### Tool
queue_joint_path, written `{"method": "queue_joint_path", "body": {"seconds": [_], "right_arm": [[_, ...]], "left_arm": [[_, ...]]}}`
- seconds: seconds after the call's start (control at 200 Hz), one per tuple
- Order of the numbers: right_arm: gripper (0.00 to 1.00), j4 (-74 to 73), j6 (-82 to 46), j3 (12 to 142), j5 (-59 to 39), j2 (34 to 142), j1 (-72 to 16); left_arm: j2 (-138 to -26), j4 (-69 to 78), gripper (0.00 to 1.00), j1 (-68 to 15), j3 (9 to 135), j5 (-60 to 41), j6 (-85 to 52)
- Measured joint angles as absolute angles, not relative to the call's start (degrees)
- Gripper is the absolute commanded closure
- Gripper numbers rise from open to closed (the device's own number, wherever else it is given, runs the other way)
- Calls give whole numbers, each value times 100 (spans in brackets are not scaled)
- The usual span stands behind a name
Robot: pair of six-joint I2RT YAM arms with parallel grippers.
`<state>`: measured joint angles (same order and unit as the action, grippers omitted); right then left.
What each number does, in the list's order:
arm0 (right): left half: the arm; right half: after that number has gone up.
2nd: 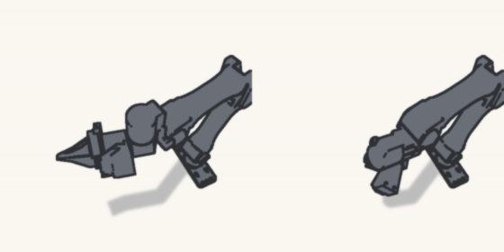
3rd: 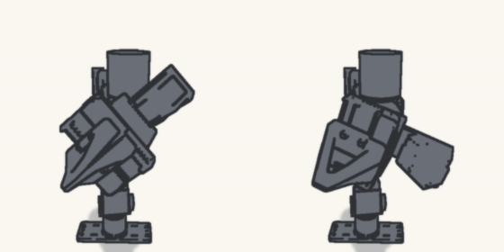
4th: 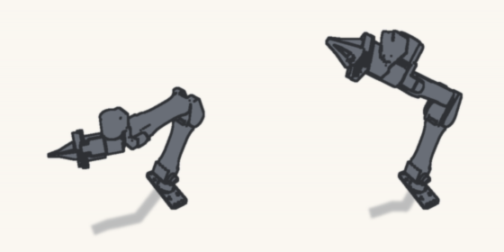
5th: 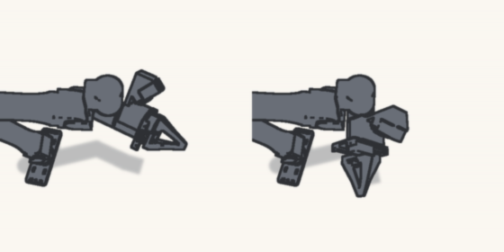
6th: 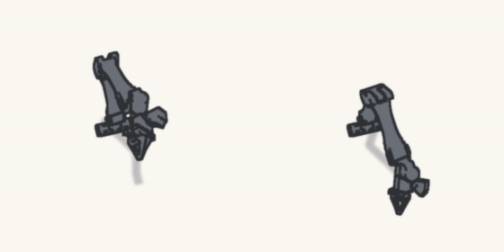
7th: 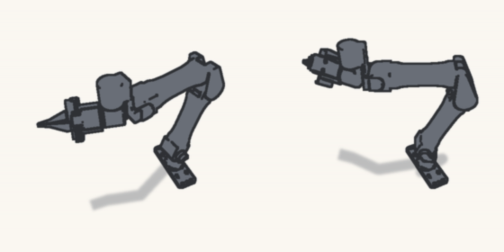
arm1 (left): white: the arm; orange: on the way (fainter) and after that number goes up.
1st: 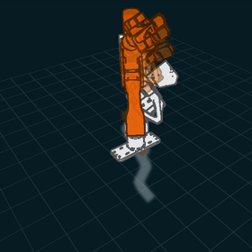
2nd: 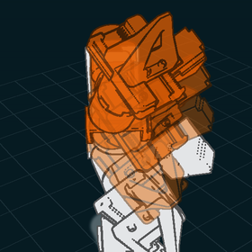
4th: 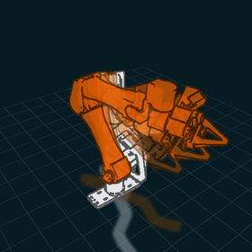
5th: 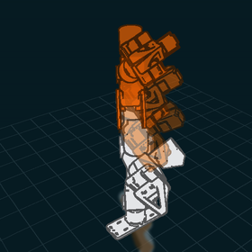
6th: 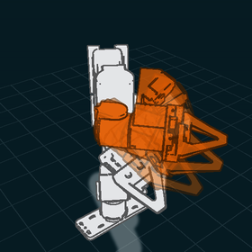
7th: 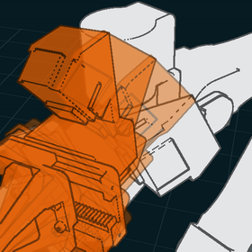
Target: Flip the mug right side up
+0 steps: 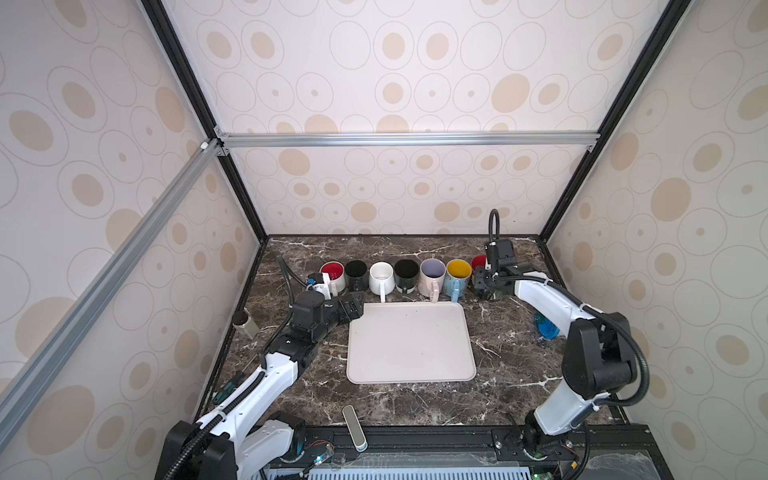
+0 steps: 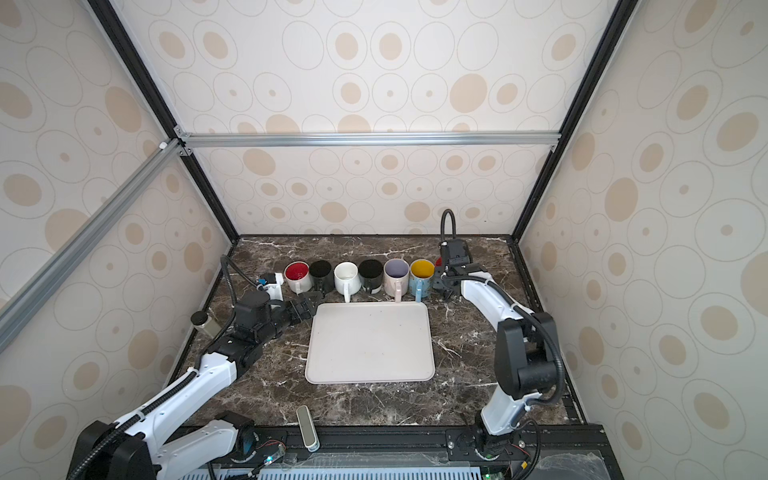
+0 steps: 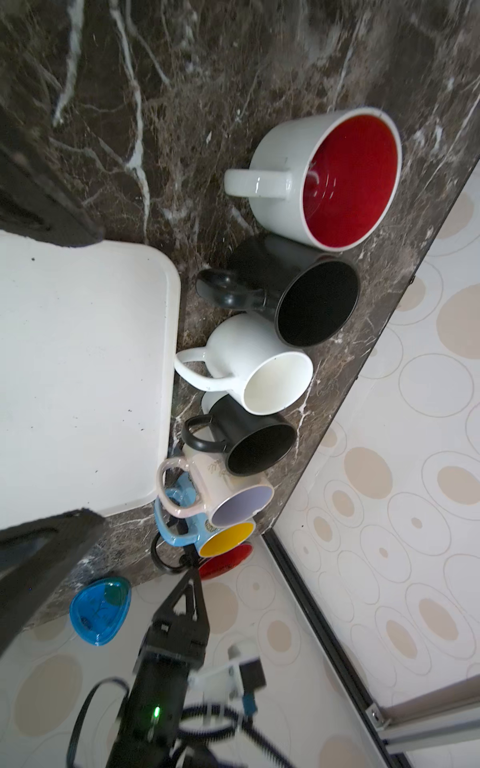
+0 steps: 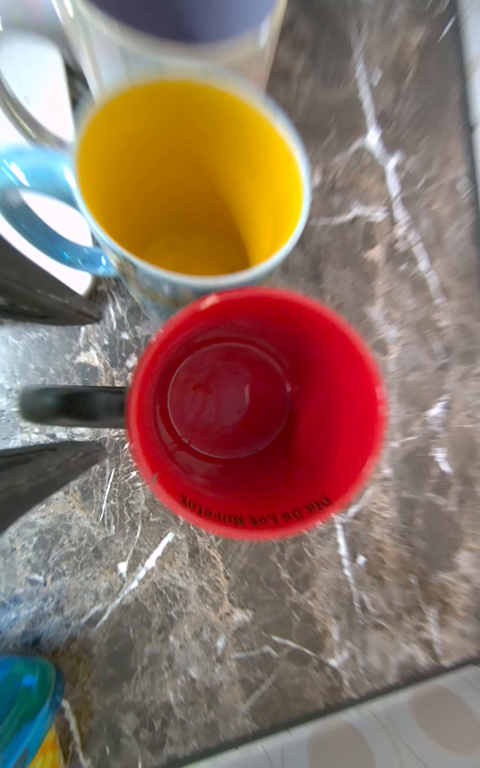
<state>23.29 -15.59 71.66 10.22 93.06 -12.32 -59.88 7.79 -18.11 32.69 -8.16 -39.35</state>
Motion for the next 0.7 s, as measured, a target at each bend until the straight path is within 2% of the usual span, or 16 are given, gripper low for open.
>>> {"method": "queue_joint_path", "body": {"seconds": [0.06,0.22,0.405,0.52,0.605,0.695], "right_arm": [[50,2255,-1535,7002,847,8873,-1232],[32,2012,-1529,6372,220,7915,-1240],[21,2141,-1623,5922,-244,7712,-1264],[14,2246,-1673,5905,-346,7712,-1280],[0,2141,-1752,5839,-355,7708,-1288],[1,2086,-1778,5745,-373,7708,-1321]], "left_arm": [[-5979,770,0,-1811,3251,-460,-3868],[-5802,1192,0,-1863,2759,722,-3667],[-5784,1785,0,-2014,2399,1831,-3216],[-5780,2615,0,-2204,2178,2187,-2738],[-5774,3647,0,-2394,1671,2215,-2340],[-5793,4366,0,-2517,1194,2196,-2069]]}}
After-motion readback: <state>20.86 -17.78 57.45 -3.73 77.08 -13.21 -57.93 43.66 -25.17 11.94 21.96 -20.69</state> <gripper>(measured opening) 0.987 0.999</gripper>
